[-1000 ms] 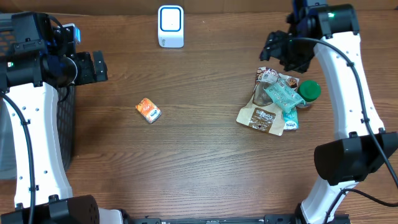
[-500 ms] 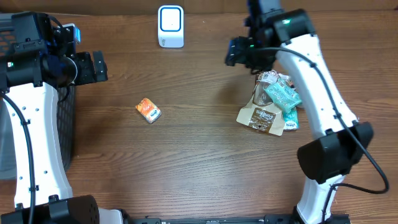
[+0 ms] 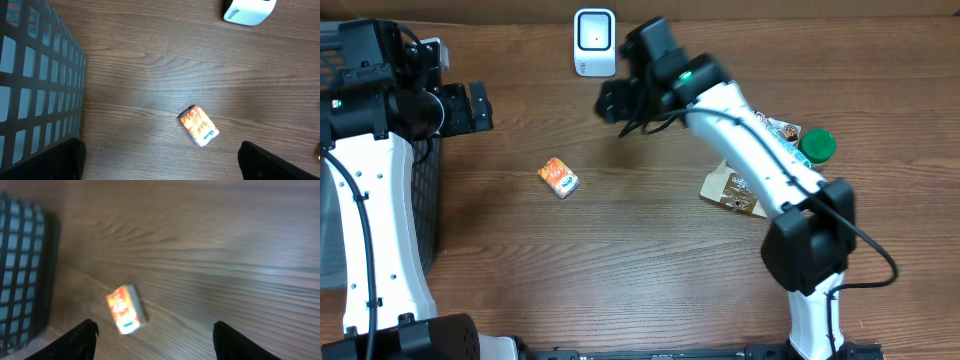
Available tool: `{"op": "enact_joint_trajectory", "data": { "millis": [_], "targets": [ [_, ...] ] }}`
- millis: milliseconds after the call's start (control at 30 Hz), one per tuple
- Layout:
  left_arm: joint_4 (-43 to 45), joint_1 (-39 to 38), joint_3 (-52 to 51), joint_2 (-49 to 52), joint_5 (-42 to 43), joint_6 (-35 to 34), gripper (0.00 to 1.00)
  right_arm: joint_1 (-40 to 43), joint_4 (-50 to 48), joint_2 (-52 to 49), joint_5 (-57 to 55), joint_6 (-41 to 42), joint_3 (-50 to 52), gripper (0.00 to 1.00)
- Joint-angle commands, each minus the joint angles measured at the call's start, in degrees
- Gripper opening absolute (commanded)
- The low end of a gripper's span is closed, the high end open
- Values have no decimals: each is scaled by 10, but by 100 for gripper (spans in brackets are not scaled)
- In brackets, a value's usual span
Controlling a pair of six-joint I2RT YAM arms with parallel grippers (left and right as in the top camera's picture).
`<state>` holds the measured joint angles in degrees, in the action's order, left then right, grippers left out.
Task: Scan the item barcode
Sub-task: 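Move the right gripper to the orange snack box and grasp it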
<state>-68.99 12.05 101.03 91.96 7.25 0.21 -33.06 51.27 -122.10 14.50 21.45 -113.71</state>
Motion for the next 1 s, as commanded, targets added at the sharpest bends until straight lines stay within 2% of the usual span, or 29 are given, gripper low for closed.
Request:
{"op": "enact_joint_trajectory", "data": {
  "millis": [0,267,733,967],
  "targets": [
    [1,-1,14,3,-2,9,99,-35,-34,-21,17,15,23,69],
    [1,-1,14,3,-2,9,99,-92,-121,-71,17,3,69,54],
    [1,-1,14,3,-2,9,100,-97,-141,-143,41,-7,69,43],
    [1,-1,14,3,-2,9,100,-97,-134,-144,47,0,69,32]
  ]
}}
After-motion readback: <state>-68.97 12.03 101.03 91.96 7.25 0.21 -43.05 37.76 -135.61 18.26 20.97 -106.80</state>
